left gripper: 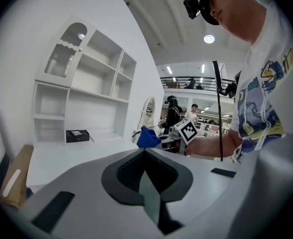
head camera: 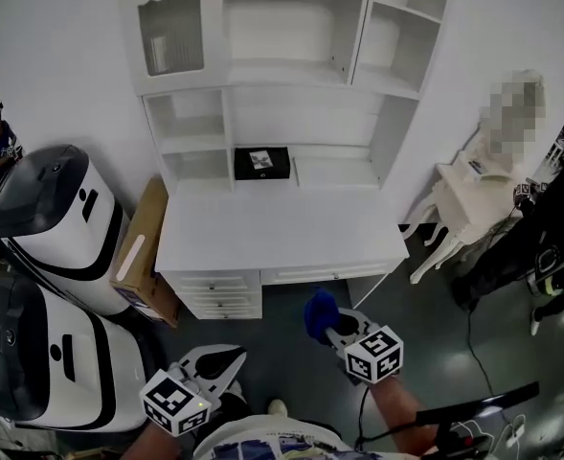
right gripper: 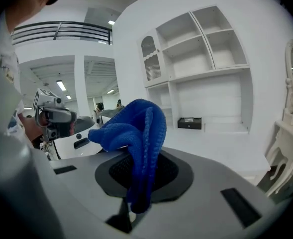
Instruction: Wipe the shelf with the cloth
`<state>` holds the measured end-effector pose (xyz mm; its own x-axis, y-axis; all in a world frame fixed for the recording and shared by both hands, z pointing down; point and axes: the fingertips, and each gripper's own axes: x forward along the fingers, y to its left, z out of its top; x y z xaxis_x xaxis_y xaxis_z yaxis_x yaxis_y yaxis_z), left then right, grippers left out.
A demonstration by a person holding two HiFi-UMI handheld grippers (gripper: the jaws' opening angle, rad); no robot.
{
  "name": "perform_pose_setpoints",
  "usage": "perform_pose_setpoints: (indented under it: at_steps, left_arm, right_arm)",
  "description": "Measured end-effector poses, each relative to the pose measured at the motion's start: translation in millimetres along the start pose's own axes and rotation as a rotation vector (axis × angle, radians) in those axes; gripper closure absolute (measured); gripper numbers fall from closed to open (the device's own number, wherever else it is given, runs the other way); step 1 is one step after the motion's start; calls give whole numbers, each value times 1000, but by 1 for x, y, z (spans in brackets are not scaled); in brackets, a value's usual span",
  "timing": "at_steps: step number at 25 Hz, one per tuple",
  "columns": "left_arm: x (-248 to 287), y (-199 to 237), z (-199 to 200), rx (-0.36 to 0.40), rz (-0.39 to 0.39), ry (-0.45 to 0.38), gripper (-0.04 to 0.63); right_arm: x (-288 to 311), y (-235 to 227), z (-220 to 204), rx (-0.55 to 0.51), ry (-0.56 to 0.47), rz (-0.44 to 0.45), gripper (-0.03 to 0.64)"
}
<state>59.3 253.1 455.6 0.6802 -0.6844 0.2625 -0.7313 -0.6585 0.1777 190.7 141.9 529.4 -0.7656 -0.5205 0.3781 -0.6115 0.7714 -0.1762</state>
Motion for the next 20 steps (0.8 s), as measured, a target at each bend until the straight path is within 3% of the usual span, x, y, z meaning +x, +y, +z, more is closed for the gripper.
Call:
perform_pose_setpoints:
  at_steps: [8, 13, 20]
  left_arm:
    - [40, 94, 30, -30, -69, -18, 592]
    - [52, 156, 72, 24, -120, -41, 592]
    - [52, 227, 88, 60, -172, -34, 592]
  right_arm:
    - [74, -54, 96, -41, -81, -66, 549]
    - [131, -77, 174, -94, -138, -108, 549]
    - [214, -98, 267, -135, -258, -147, 549]
